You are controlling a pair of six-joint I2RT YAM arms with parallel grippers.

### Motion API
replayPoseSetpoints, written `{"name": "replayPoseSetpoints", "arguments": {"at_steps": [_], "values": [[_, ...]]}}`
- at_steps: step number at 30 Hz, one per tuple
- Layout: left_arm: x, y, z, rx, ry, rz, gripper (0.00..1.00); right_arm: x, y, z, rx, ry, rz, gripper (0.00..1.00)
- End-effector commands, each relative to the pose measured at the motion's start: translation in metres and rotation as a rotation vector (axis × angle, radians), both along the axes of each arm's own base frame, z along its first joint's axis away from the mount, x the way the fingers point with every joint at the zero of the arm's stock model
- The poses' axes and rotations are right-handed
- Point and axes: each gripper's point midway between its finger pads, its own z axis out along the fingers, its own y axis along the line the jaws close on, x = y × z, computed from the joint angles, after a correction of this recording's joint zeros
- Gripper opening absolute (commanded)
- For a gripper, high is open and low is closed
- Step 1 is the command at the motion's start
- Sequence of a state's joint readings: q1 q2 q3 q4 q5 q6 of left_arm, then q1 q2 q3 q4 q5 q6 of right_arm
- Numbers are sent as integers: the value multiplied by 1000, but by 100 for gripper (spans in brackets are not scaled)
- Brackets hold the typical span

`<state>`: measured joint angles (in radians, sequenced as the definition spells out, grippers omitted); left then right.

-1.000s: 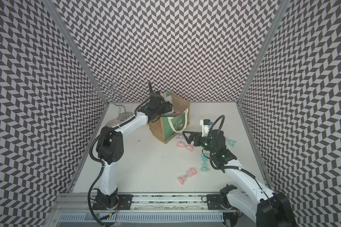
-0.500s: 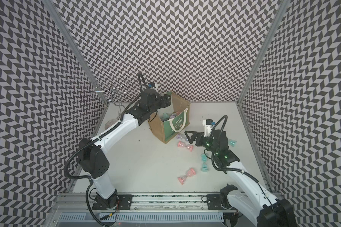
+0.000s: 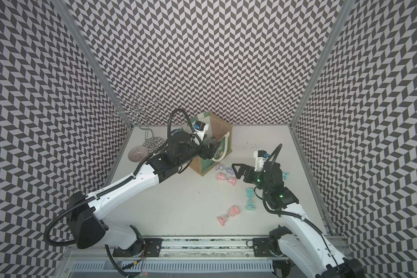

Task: Put the hourglass into the canvas bag
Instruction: Pick up the hourglass from the center of the board.

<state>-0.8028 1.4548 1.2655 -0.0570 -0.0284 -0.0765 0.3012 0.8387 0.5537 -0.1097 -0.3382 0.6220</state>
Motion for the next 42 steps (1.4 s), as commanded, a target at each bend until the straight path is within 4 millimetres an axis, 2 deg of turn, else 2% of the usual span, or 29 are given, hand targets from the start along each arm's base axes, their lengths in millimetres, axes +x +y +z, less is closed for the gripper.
{"name": "replayPoseSetpoints", "arguments": {"at_steps": [1,5,9,14,25,34,42], "values": [[-22,-15,-6,101,-119,-140,80,-5,-12,-9,-24,23,-54,99],[-30,-22,-40,176,-135,-217,80,-13,-23,-31,-68,70,-92,99],[-23,-28,-73,261,-124,-233,80,-19,-25,-45,-83,103,-91,99],[-15,-37,-119,355,-72,-251,78,-23,-27,-54,-81,100,-100,99],[-7,-62,-191,489,-25,-318,77,-24,-30,-70,-91,102,-115,99],[-1,-73,-232,551,21,-343,75,-24,-28,-76,-79,110,-108,99],[-9,-73,-259,572,80,-387,78,-24,-27,-75,-76,104,-102,99]]}}
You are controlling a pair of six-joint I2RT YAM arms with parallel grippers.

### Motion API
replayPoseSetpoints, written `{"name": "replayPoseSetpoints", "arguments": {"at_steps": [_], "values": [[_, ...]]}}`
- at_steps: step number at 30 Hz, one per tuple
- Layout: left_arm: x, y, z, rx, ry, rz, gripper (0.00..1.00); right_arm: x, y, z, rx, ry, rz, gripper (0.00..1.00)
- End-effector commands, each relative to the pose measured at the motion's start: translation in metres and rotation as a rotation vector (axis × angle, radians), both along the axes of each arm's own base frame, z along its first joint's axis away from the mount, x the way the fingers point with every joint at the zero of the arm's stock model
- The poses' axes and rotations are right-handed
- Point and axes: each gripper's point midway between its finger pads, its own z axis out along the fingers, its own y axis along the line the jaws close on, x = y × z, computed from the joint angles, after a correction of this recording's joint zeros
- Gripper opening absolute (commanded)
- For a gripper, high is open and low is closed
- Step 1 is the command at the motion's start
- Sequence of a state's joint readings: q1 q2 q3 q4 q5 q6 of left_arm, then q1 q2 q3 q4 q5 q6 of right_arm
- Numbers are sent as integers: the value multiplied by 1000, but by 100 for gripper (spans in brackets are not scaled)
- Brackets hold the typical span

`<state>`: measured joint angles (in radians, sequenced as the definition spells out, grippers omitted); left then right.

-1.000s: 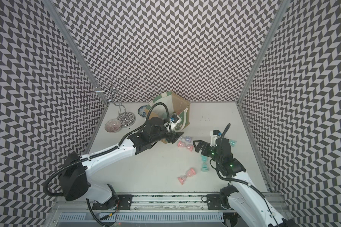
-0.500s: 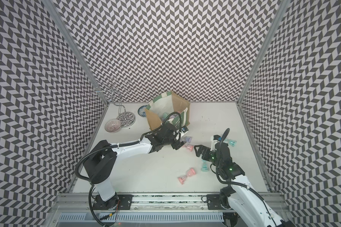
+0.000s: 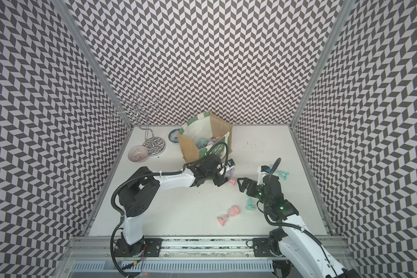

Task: Put the hourglass into the canvas bag
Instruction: Pick up the hourglass from the center of the board.

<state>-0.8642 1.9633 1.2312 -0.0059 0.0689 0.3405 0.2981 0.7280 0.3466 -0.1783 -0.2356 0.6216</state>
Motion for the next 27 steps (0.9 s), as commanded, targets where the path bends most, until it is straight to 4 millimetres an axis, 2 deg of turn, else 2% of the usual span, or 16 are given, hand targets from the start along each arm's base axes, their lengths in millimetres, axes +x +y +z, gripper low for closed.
{"name": "replayPoseSetpoints", "arguments": {"at_steps": [1,9,20,27], "values": [[-5,-7,-6,1,16,-41,78,6,0,8,16,-43,-7,99],[-17,-1,-27,20,76,-48,77,6,-1,8,14,-48,-13,99],[-43,-2,-31,-16,124,-89,70,6,-1,9,15,-52,-14,99],[-47,-2,-38,-27,138,-89,65,7,-1,8,14,-54,-12,99]]}}
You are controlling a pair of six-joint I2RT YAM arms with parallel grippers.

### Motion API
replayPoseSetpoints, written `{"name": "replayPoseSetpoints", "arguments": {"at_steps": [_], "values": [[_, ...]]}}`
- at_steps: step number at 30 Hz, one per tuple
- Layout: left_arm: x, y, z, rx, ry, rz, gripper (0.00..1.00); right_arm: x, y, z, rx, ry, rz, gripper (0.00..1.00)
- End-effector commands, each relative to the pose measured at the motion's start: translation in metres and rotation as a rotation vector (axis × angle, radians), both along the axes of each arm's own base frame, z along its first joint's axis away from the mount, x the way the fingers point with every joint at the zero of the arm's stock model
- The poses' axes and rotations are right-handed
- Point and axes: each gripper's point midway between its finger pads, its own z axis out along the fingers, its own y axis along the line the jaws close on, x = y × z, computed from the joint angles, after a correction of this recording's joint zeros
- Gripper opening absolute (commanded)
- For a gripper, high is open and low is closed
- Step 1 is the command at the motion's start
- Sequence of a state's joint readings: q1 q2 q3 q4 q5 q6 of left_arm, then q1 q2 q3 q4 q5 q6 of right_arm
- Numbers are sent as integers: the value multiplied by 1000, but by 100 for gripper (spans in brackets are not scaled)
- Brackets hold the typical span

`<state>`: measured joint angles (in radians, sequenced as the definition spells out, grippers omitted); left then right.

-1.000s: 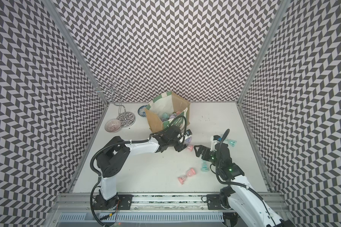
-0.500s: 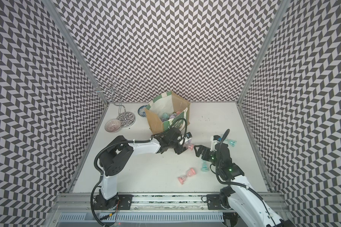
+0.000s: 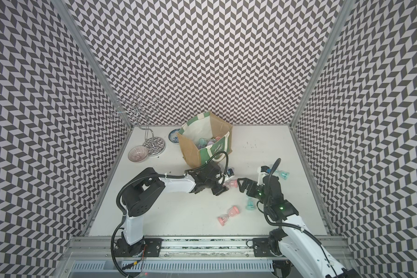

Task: Put the hourglass into the canvas bag
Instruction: Pick up the hourglass from the center of the board.

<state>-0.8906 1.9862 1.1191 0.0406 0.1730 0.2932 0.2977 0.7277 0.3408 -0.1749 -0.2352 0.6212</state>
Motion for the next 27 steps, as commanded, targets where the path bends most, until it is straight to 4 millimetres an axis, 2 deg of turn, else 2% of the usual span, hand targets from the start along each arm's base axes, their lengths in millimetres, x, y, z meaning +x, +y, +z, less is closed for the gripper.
{"name": "replayPoseSetpoints", "arguments": {"at_steps": [1,12,23,27], "values": [[-4,-5,6,-33,-2,-20,64,7,-1,9,14,-55,-11,99],[-10,-2,5,-37,6,-31,53,8,-2,8,9,-55,-16,99],[-12,0,20,-71,-12,-31,36,8,-1,10,15,-61,-6,99],[-13,1,31,-96,-19,-22,34,8,0,13,24,-65,-6,99]]}}
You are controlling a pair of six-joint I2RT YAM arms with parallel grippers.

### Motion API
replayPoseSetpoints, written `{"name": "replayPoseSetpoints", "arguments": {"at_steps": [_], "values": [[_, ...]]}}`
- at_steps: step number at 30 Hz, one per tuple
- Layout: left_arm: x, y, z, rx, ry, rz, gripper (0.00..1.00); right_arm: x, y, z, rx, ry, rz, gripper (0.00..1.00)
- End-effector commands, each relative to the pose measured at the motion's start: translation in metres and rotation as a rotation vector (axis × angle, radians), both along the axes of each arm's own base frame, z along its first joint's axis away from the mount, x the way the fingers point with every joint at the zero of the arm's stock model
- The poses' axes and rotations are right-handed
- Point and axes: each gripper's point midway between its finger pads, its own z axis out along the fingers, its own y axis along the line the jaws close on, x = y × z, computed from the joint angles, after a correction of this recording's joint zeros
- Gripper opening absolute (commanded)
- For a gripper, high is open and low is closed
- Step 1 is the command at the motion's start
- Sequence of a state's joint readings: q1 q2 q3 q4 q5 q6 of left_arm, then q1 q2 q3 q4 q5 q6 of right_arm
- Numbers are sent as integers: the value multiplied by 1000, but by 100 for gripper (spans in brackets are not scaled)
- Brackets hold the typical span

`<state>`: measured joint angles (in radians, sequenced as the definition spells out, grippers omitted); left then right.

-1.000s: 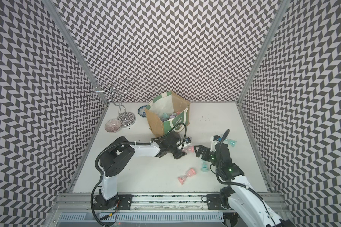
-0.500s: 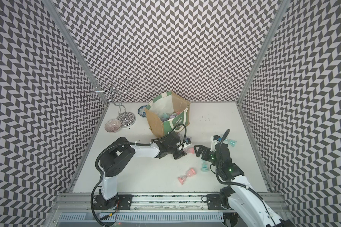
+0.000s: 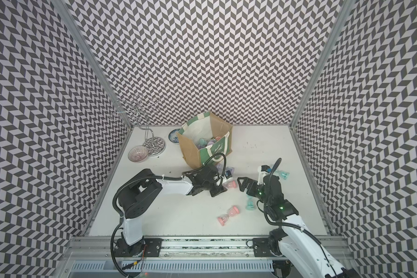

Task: Put the hourglass into the canvas bag
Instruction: Pick up the hourglass from the center of the board.

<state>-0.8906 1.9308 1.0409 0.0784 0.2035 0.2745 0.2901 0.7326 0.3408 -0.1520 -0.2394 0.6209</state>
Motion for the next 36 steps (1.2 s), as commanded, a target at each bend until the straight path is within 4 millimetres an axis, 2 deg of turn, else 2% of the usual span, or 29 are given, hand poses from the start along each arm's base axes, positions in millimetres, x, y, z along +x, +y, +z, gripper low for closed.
{"name": "replayPoseSetpoints", "arguments": {"at_steps": [1,13,16,20,28,36], "values": [[0,-7,29,-71,-43,-9,32,5,1,10,18,-50,2,99],[-4,3,64,-157,-52,50,26,5,4,24,33,-85,15,99],[-6,7,77,-185,-49,76,20,5,9,36,52,-108,42,99],[-13,14,96,-239,-33,105,20,6,16,55,74,-154,84,99],[-19,36,146,-340,-46,204,17,5,32,94,136,-250,177,99],[-10,59,217,-463,-77,354,16,5,43,128,194,-322,239,99]]}}
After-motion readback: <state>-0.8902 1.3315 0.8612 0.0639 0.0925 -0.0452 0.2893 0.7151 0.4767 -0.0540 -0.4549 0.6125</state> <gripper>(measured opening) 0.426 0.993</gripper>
